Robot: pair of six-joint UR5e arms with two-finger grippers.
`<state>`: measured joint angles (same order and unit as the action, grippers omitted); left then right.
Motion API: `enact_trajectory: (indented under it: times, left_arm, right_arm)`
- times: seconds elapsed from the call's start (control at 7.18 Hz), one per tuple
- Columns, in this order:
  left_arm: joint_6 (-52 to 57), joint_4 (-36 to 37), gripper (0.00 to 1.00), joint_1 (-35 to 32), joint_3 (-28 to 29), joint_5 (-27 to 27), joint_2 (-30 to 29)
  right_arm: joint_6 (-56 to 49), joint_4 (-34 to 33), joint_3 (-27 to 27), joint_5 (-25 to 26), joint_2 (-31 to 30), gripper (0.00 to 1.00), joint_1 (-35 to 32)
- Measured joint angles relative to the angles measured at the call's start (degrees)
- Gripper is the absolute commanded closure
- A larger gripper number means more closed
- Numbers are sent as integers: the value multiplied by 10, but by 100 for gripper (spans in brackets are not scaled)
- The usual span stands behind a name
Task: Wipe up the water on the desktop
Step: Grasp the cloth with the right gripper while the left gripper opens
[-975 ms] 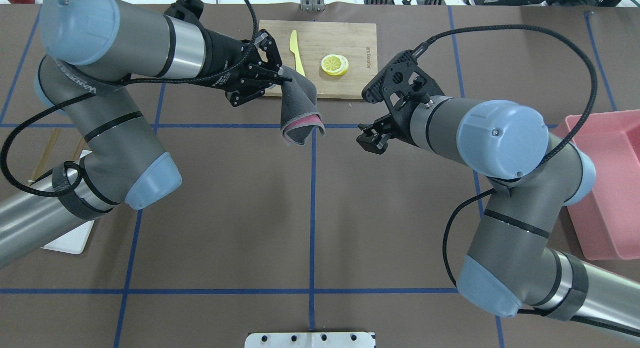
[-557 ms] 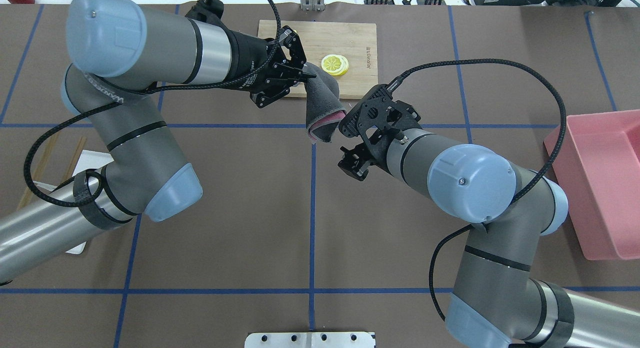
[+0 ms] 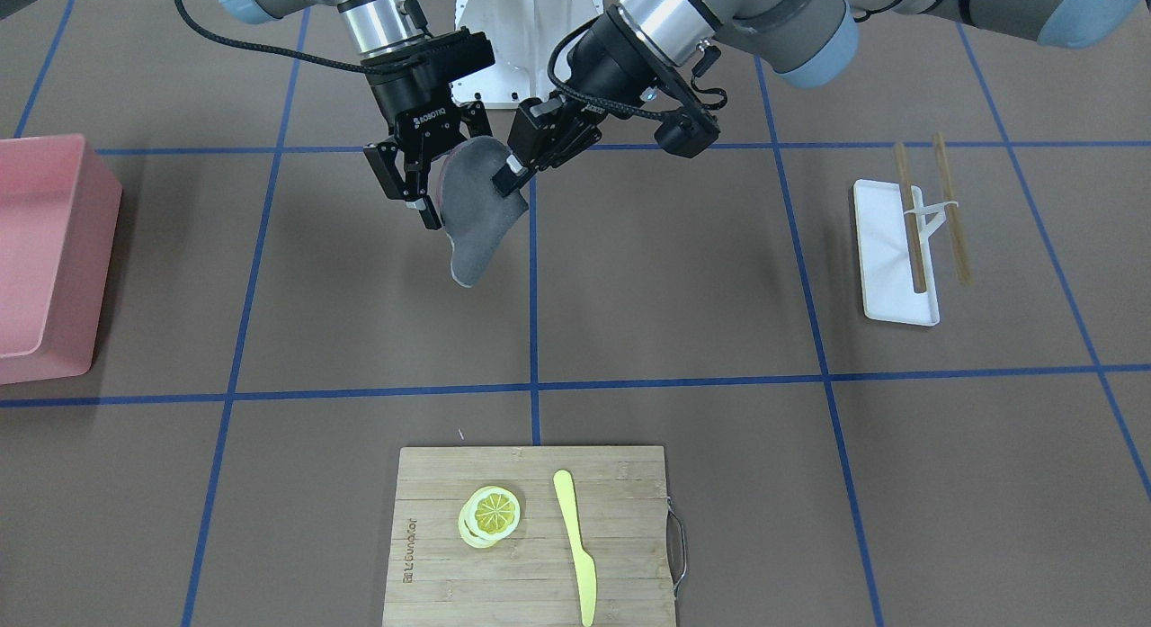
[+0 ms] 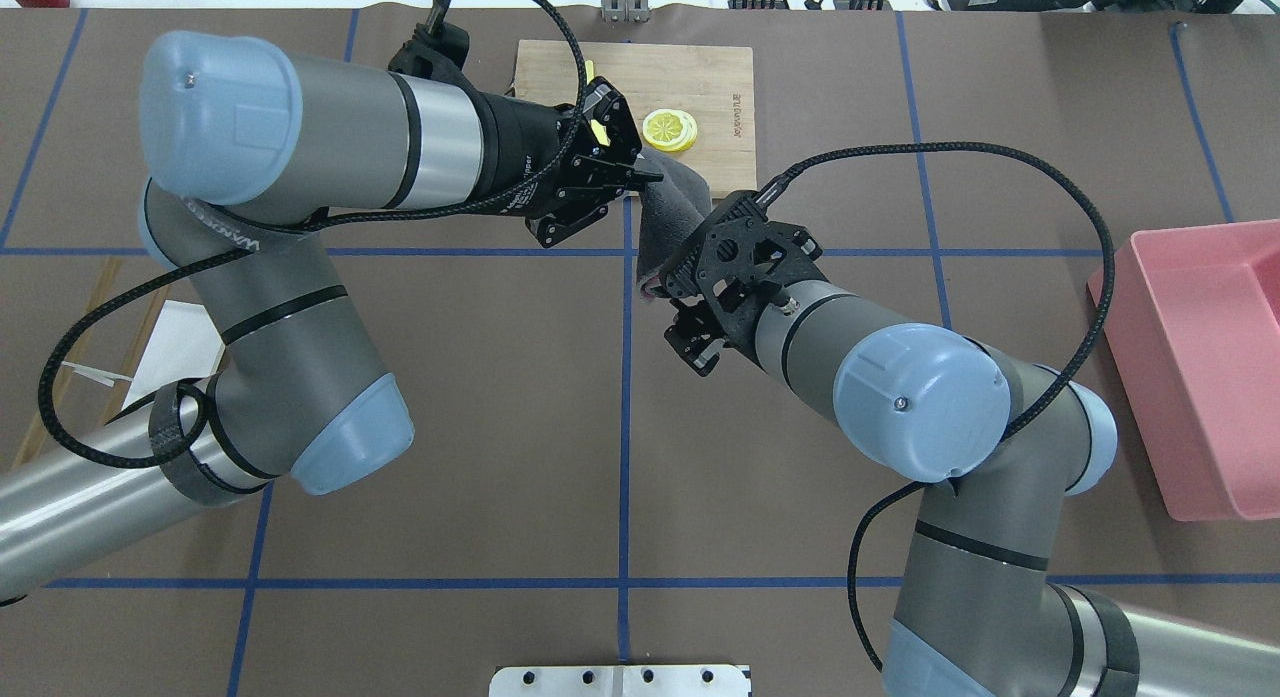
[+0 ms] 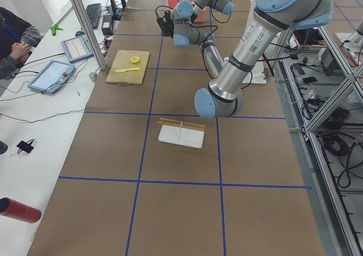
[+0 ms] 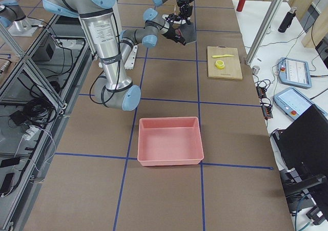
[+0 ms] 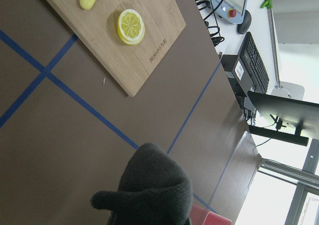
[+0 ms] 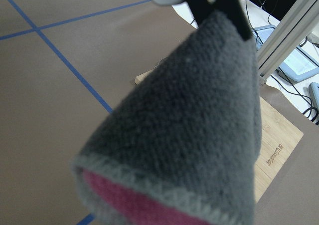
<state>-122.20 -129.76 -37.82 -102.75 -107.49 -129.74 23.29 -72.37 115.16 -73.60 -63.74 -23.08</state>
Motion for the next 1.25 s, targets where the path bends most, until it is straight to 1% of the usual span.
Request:
enact_trajectory:
  times: [0.42, 0.56, 0.7, 0.84, 0.98, 1.25]
  left_arm:
    - [2, 0, 100, 3, -6, -4, 11]
    - [3, 0, 100, 3, -9, -14, 15]
    - [5, 0, 100, 3, -15, -24, 22]
    - [7, 0, 100, 3, -19, -28, 26]
    - [8, 0, 100, 3, -21, -30, 27]
    - [8, 0, 100, 3, -22, -31, 29]
  right_arm:
    - [0, 0, 1, 1, -1, 48, -1]
    - [0, 0, 2, 2, -1, 57, -1]
    - [0, 0, 2, 2, -1, 71, -2]
    - [0, 0, 2, 2, -1, 90, -2]
    - [0, 0, 2, 2, -1, 100, -2]
    - [0, 0, 2, 2, -1, 100, -3]
